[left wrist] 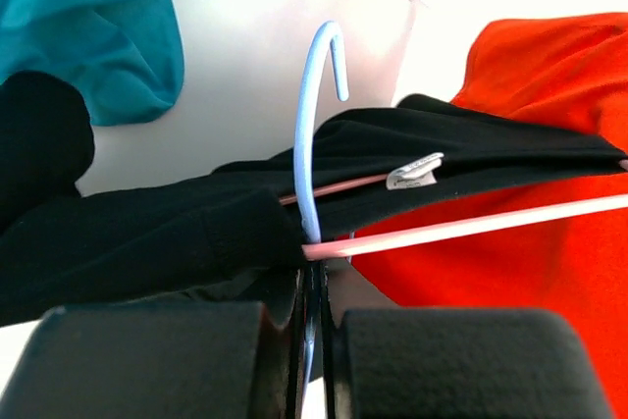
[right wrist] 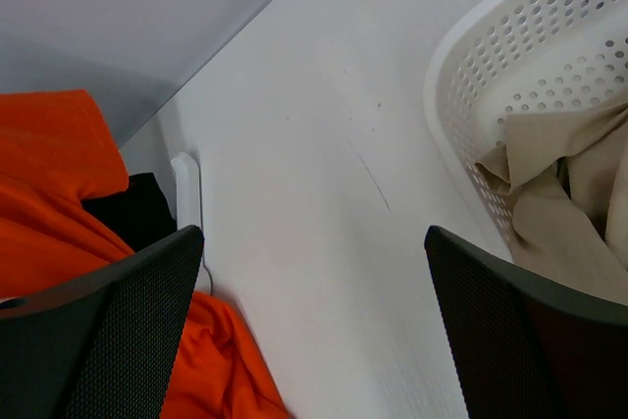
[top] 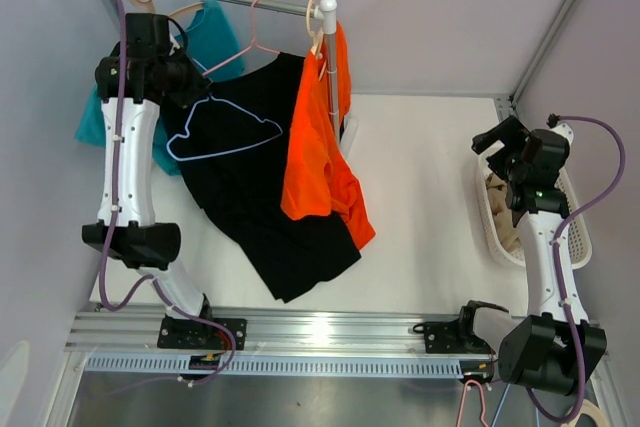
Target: Remove the t-shirt from the hanger
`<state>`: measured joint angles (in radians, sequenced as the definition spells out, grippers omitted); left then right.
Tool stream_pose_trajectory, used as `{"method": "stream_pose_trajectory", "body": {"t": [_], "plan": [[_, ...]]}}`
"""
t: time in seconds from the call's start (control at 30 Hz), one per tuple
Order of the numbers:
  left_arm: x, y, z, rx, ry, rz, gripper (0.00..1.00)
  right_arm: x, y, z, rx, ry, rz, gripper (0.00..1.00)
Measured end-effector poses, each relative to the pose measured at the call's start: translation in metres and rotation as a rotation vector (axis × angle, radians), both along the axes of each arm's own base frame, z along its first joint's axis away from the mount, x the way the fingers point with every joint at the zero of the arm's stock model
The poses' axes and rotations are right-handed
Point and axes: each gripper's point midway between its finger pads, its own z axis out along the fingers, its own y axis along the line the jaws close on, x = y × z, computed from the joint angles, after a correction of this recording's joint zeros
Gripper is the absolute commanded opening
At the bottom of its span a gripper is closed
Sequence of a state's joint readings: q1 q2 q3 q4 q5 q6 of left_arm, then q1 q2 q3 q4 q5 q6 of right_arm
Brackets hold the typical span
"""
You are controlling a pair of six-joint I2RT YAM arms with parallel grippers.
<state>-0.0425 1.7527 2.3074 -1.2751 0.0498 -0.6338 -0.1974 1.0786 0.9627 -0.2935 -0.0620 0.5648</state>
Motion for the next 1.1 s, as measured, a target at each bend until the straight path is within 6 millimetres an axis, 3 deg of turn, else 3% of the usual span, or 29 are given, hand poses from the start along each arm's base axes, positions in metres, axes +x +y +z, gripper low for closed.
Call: {"method": "stream_pose_trajectory", "body": {"t": [0.43,0.67,1.1], "plan": [[-0.010,-0.001,0.005,-0.193,0.047,0.012,0.01,-0.001,0.012,0.000,0.008,-0.012,0.045,0.99],[-0.013,-0.010,0.010,-0.274,0.060,-0.003,0.01,0.000,0.017,-0.001,0.012,-0.013,0.062,0.99],[-0.007,-0.045,0.050,-0.458,-0.045,-0.170,0.01,0.000,0.019,-0.003,0.012,-0.010,0.068,0.99]]}}
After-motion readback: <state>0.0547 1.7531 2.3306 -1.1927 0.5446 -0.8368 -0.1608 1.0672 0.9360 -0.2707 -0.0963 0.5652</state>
